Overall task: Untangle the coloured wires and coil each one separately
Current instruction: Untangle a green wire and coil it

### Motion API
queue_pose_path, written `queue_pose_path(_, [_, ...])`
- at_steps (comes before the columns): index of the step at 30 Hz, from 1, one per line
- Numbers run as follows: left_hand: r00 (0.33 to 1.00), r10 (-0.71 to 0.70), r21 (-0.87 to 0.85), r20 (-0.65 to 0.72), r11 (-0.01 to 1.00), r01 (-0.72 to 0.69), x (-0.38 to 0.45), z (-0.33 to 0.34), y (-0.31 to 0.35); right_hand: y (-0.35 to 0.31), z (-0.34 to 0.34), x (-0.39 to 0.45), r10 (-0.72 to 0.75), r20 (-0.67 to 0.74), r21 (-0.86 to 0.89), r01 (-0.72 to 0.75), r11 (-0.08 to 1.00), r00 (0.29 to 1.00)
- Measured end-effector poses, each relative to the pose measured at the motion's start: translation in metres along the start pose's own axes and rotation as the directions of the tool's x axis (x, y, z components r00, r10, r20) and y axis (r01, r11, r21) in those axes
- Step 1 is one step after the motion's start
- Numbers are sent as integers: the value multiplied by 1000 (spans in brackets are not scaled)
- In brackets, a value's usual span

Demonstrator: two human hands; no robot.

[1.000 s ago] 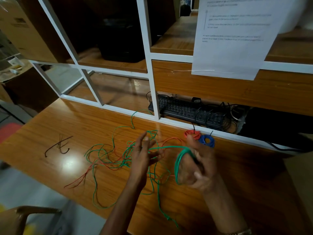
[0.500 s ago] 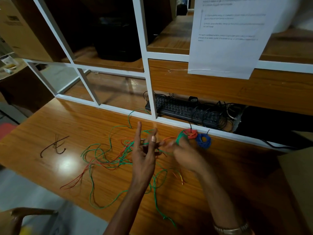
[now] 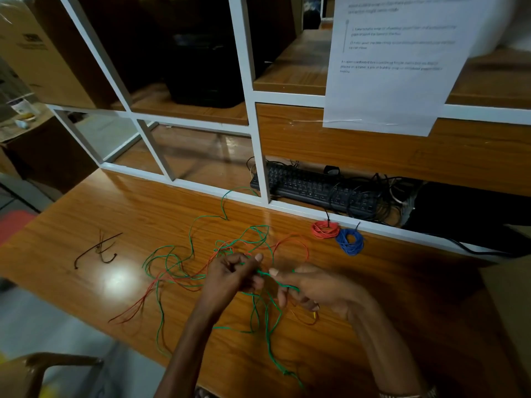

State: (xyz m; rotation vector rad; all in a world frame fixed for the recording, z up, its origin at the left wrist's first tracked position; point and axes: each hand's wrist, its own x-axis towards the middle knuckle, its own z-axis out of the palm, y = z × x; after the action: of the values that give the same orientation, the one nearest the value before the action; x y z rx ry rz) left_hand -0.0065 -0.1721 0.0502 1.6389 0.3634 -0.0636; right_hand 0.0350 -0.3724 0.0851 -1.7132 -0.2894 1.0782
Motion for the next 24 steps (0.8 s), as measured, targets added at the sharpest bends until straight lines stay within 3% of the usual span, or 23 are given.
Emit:
queue_pose_path(3, [999,40,5,20,999,-40,0,-5,2,6,-6,0,-28,-23,164,32,986,999])
queue_pose_path(6, [992,96,3,-81,995,-96,1,-1,7,7,-5,4,9,17,266,-13,964,1000])
queue_pose_path(11, [972,159,-17,-173,986,-165,-2,15,16,9,-5,5,-72,67,429,37,902,995])
queue_pose_path(16, [940,198,-25,-277,977,-213,1,18,9,16,-7,6,-119,44,625,65,778,992])
queue_pose_path(21, [932,233,-13,-276,969,-246,3,13,10,22,-4,8,-209,95,588,114,801,973])
queue_pose_path(24, [922,220,-25,-319,970,-241,5,12,12,21,4,14,-190,117,551,96,829,975])
